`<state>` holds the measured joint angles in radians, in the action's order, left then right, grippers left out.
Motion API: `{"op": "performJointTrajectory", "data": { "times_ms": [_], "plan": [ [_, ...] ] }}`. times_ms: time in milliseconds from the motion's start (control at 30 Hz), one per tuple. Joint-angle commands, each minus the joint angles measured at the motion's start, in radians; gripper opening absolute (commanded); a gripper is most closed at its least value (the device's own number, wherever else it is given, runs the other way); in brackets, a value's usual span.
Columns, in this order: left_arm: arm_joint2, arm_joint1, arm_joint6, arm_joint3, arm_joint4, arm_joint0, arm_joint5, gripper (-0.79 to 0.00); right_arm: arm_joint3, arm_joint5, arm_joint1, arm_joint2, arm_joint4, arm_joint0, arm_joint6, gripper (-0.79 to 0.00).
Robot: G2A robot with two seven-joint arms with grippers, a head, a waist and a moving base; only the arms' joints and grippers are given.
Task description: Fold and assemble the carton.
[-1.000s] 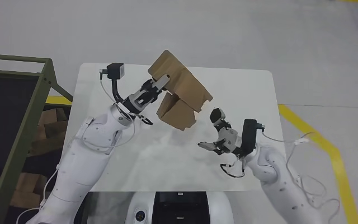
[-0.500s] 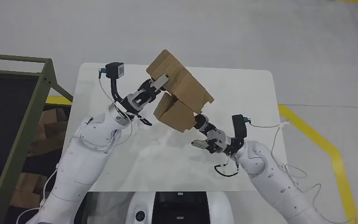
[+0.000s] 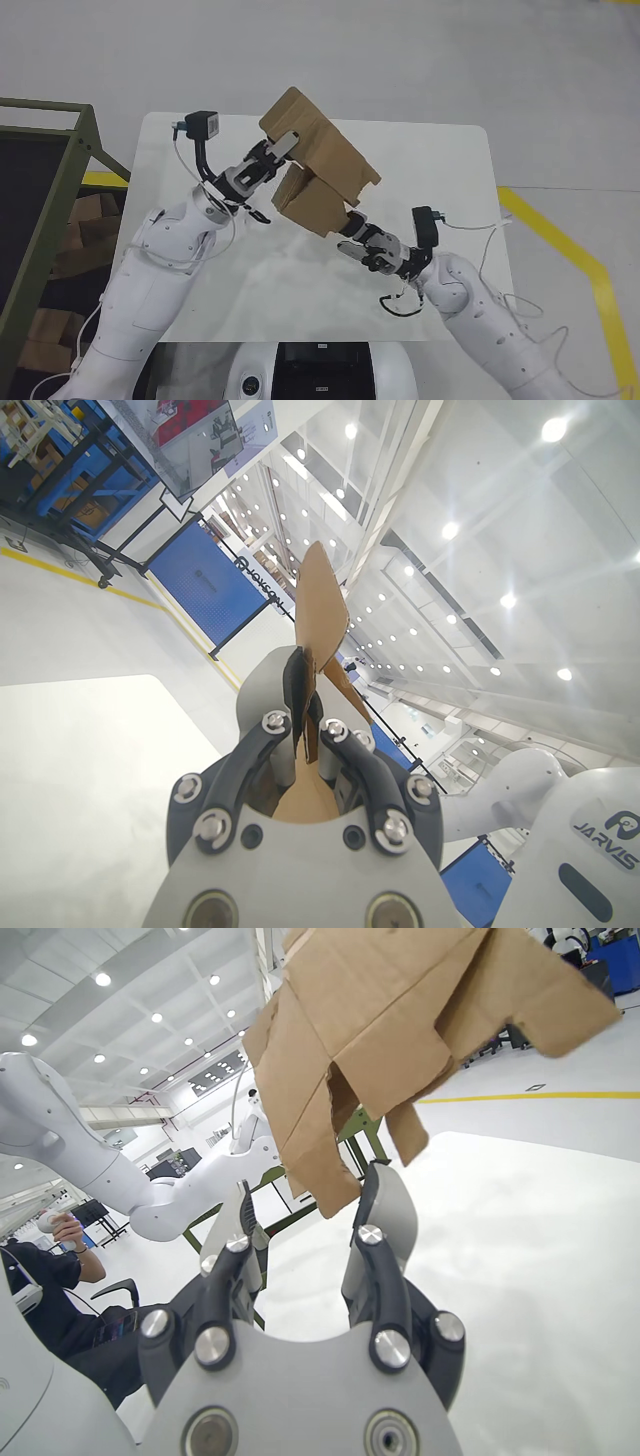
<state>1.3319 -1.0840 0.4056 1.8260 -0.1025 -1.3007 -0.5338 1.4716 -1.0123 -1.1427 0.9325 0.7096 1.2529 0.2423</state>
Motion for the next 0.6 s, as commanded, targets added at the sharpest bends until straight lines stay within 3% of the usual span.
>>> {"op": "performJointTrajectory", "data": {
  "times_ms": [0,567],
  "plan": [
    [0.003,-0.001,0.0,0.001,-0.002,0.0,-0.002,-0.785,-0.007,0.0,0.0,-0.01,-0.02,-0.005,-0.002,-0.406],
    [0.018,-0.006,0.0,0.012,-0.01,-0.007,-0.011,-0.785,-0.072,0.0,0.01,-0.092,-0.155,-0.064,-0.018,-0.422]
  ]
}}
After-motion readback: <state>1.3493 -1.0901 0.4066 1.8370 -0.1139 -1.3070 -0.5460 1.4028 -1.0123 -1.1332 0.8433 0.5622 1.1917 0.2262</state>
